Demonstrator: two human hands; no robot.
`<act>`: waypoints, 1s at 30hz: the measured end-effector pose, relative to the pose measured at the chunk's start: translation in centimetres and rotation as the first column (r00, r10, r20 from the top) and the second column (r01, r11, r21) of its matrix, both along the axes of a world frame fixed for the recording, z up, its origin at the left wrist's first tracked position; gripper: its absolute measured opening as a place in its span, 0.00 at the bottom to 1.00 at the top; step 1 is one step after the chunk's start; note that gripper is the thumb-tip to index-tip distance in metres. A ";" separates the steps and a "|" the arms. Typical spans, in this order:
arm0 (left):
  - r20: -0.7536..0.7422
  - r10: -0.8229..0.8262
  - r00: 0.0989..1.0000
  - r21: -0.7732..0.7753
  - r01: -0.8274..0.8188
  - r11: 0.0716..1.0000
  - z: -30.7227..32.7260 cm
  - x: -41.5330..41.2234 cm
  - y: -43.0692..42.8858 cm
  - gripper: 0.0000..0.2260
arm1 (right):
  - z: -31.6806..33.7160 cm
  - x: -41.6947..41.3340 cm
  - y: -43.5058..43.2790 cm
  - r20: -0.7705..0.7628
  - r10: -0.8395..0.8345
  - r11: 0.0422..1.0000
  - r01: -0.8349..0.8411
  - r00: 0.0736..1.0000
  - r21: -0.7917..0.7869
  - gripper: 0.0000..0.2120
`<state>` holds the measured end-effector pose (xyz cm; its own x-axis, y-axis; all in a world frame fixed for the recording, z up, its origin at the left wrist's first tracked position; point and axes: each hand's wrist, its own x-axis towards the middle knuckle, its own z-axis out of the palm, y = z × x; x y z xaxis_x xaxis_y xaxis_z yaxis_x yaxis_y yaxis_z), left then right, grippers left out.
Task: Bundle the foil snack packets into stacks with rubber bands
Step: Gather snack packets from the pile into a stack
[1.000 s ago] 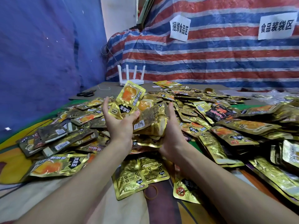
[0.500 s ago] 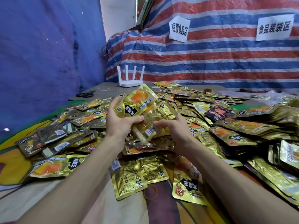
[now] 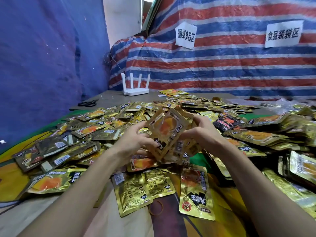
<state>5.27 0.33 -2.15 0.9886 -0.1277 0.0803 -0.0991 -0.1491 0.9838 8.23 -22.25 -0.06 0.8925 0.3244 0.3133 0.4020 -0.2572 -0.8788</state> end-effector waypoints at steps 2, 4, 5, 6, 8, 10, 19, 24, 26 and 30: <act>0.015 -0.027 1.000 0.043 0.027 0.999 -0.2 -0.4 -0.9 0.19 | -0.1 -0.1 0.2 0.012 0.047 0.998 -0.047 0.999 0.038 0.17; 0.034 -0.051 0.998 0.055 0.049 0.997 -0.7 -0.8 -2.3 0.26 | -0.4 -0.2 1.1 0.036 0.053 0.987 -0.058 0.998 0.149 0.17; 0.050 -0.046 0.998 0.036 0.044 0.998 -1.1 -0.8 -2.9 0.31 | -0.7 -0.3 1.7 0.049 0.037 0.972 -0.047 0.998 0.230 0.16; 0.067 -0.021 0.998 -0.003 0.021 1.000 -1.4 -0.7 -3.4 0.34 | -1.0 -0.5 2.4 0.070 0.011 0.954 -0.031 0.998 0.298 0.14; 0.080 0.026 0.996 -0.110 -0.017 0.994 -1.7 -0.5 -3.8 0.37 | -1.4 -0.7 3.7 0.117 -0.078 0.923 0.028 0.990 0.383 0.10; 0.104 0.068 0.992 -0.187 -0.048 0.981 -1.6 -0.2 -3.7 0.38 | -1.5 -0.7 4.4 0.129 -0.153 0.903 0.086 0.980 0.420 0.14; 0.363 0.262 0.894 -0.270 -0.168 0.948 -1.6 0.0 -4.2 0.25 | -2.7 -1.0 6.5 0.184 -0.318 0.883 0.220 0.930 0.414 0.26; 0.257 0.165 0.952 -0.210 -0.112 0.971 -1.9 0.1 -3.5 0.23 | -3.5 -1.1 7.4 -0.068 -0.336 0.842 0.332 0.939 0.425 0.35; 0.263 0.170 0.950 -0.116 -0.144 0.983 -1.9 0.3 -3.6 0.23 | -3.5 -1.1 7.6 -0.149 -0.340 0.782 0.367 0.929 0.504 0.30; 0.327 0.195 0.925 -0.140 -0.157 0.978 -1.9 0.4 -4.0 0.22 | -2.8 -1.2 7.8 -0.097 -0.282 0.782 0.288 0.954 0.553 0.26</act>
